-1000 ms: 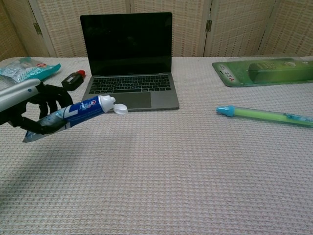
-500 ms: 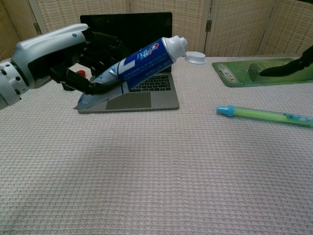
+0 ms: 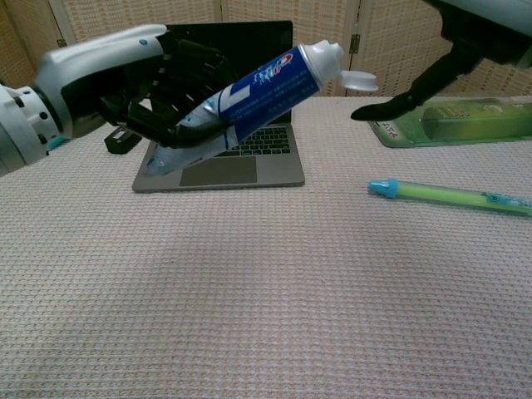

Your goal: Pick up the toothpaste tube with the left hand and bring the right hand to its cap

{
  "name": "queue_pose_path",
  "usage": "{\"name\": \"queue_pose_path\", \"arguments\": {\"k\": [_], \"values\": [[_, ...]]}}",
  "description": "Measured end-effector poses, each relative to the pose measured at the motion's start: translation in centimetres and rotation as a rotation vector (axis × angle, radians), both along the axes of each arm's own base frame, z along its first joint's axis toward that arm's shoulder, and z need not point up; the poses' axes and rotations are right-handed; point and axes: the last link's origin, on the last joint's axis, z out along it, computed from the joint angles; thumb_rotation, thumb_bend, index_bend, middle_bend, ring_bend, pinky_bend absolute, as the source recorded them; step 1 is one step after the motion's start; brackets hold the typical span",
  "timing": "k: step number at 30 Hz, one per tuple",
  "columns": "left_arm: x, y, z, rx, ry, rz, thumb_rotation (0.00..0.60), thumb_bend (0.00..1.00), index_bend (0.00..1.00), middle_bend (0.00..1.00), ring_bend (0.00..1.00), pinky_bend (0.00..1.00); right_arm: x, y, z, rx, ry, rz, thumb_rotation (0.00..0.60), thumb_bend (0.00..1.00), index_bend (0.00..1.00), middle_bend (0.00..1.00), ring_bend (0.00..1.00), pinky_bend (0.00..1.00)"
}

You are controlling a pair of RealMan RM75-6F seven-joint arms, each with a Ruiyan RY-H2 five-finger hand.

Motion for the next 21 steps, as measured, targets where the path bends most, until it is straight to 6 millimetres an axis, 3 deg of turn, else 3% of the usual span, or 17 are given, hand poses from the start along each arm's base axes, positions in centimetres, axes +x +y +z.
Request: {"name": "queue_pose_path", "arguments": {"k": [21], "values": [[-1.6,0.5,-0.6,0.099,0.095,-0.008,0.6,0.74,0.86,0.86,0.77,0.75,2.9,0.3,0.3,0.032,0.002,0.036,0.6,0.2,0.0,0.0,0.0,0.0]]}}
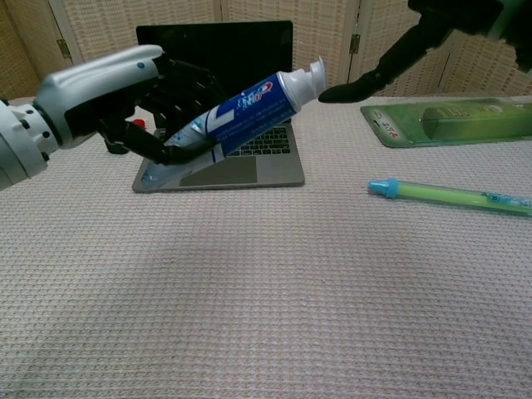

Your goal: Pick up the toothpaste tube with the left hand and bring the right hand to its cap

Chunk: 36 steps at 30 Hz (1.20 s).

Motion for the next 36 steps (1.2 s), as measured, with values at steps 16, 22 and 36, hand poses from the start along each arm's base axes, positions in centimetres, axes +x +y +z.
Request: {"name": "queue_pose_path", "arguments": {"k": [16,22,36], "values": [[0.0,-0.4,0.6,0.025,-0.042,0.001,0.6,0.74,0.87,0.86,0.77,0.75,-0.5,0.7,-0.1,0.341,-0.159,-0.088,0.192,0.12,0.0,0.0,0.0,0.0],[0.4,-0.5,0.6,0.037,-0.052,-0.006,0.6,0.74,0.87,0.86,0.77,0.75,-0.3,0.3,-1.0,0.423,-0.238,-0.111,0.193,0.11,0.0,0.0,0.0,0.0],[0.8,-0.4,0.7,0.047,-0.033,-0.016,0.6,0.74,0.88,0.86,0.77,0.75,1.7,-0.2,-2.7,0.519,-0.27,-0.08,0.187,0.11,0.0,0.0,0.0,0.0]]}}
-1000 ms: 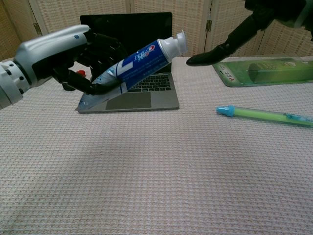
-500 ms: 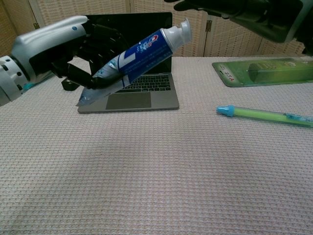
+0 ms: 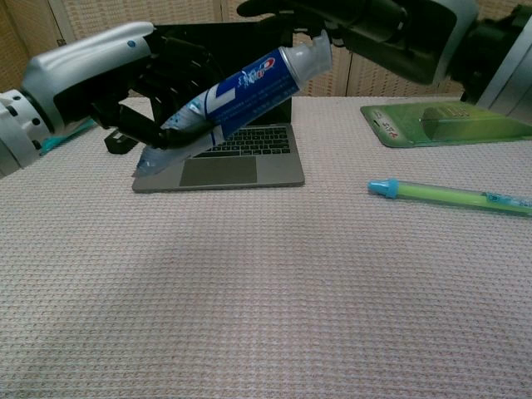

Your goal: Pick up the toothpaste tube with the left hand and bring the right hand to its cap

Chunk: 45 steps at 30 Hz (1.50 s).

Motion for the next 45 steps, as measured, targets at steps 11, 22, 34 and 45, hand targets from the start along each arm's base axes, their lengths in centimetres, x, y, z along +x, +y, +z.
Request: {"name": "queue_pose_path", "arguments": {"k": [11,22,34,45], "values": [[0.2,0.3,0.5,0.008,0.005,0.005,0.6,0.74,0.88,0.86,0.77,0.75,1.3,-0.1,-0.5,0.0,0.01,0.023,0.185,0.11,0.0,0.0,0.0,0.0],[0.3,0.2,0.7,0.013,0.008,0.0,0.6,0.74,0.88,0.86,0.77,0.75,1.6,0.0,-0.9,-0.006,0.012,0.034,0.181,0.11,0.0,0.0,0.0,0.0],[0.5,0.5,0.8,0.018,0.0,0.002,0.6,0.74,0.88,0.86,0.77,0.75,1.7,0.3,-1.0,0.001,0.015,0.043,0.179,0.11,0.0,0.0,0.0,0.0],[0.3,0.5,0.8,0.053,0.014,-0.018,0.6,0.74,0.88,0.86,0.76,0.75,1.5,0.7,-0.6,-0.015,0.022,0.052,0.18,0.11,0.0,0.0,0.0,0.0]]}}
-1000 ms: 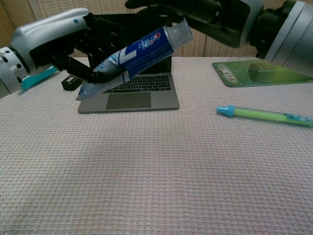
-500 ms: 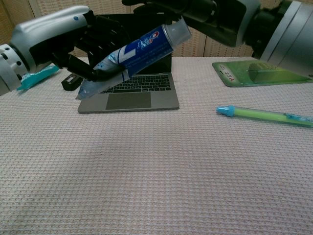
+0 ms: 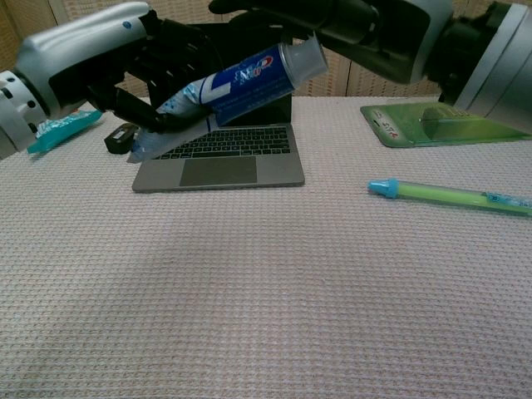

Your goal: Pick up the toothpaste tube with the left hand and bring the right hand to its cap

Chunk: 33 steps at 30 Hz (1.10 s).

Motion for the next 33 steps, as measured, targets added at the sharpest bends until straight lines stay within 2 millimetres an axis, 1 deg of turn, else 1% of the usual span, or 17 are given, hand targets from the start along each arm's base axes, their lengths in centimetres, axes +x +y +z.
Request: {"name": "queue_pose_path", "arguments": {"k": [9,12,15,18,22,27,28,29,31,33], "values": [[-0.7,-0.1,-0.2,0.021,0.031,-0.011,0.6,0.74,0.88,0.86,0.76,0.75,-0.1,-0.4,1.8,-0.071,-0.011,-0.005,0.173,0.11,0.0,0.0,0.0,0.0],[-1.4,0.0,-0.5,0.029,0.057,-0.004,0.6,0.74,0.88,0.86,0.75,0.75,-0.3,-0.6,2.5,-0.094,-0.01,-0.009,0.17,0.11,0.0,0.0,0.0,0.0],[-2.3,0.5,-0.8,0.045,0.11,0.01,0.6,0.74,0.87,0.86,0.75,0.75,-0.7,-0.8,3.2,-0.119,-0.004,-0.016,0.168,0.11,0.0,0.0,0.0,0.0],[-3.7,1.2,-1.2,0.073,0.193,0.039,0.6,0.74,0.86,0.86,0.73,0.74,-1.5,-1.0,4.2,-0.152,0.011,-0.031,0.164,0.11,0.0,0.0,0.0,0.0],[-6.1,2.1,-2.1,0.075,0.32,0.124,0.6,0.74,0.83,0.84,0.7,0.71,-2.9,-1.4,5.7,-0.205,0.043,-0.061,0.165,0.11,0.0,0.0,0.0,0.0],[-8.6,2.4,-3.1,0.066,0.474,0.2,0.6,0.74,0.75,0.78,0.65,0.67,-5.4,-1.6,7.4,-0.26,0.09,-0.126,0.163,0.11,0.0,0.0,0.0,0.0],[-9.4,2.5,-3.4,0.062,0.523,0.223,0.6,0.74,0.74,0.76,0.64,0.66,-5.9,-1.7,7.7,-0.27,0.095,-0.138,0.163,0.11,0.0,0.0,0.0,0.0],[-9.7,2.5,-3.5,0.061,0.542,0.233,0.6,0.74,0.72,0.75,0.63,0.66,-6.4,-1.7,8.1,-0.281,0.099,-0.155,0.162,0.11,0.0,0.0,0.0,0.0],[-10.6,2.5,-4.0,0.053,0.598,0.266,0.6,0.7,0.65,0.71,0.6,0.65,-7.2,-1.7,8.6,-0.295,0.105,-0.176,0.161,0.11,0.0,0.0,0.0,0.0],[-11.2,2.5,-4.4,0.039,0.623,0.293,0.6,0.63,0.56,0.66,0.55,0.63,-8.1,-1.6,9.0,-0.305,0.119,-0.196,0.16,0.11,0.0,0.0,0.0,0.0]]}}
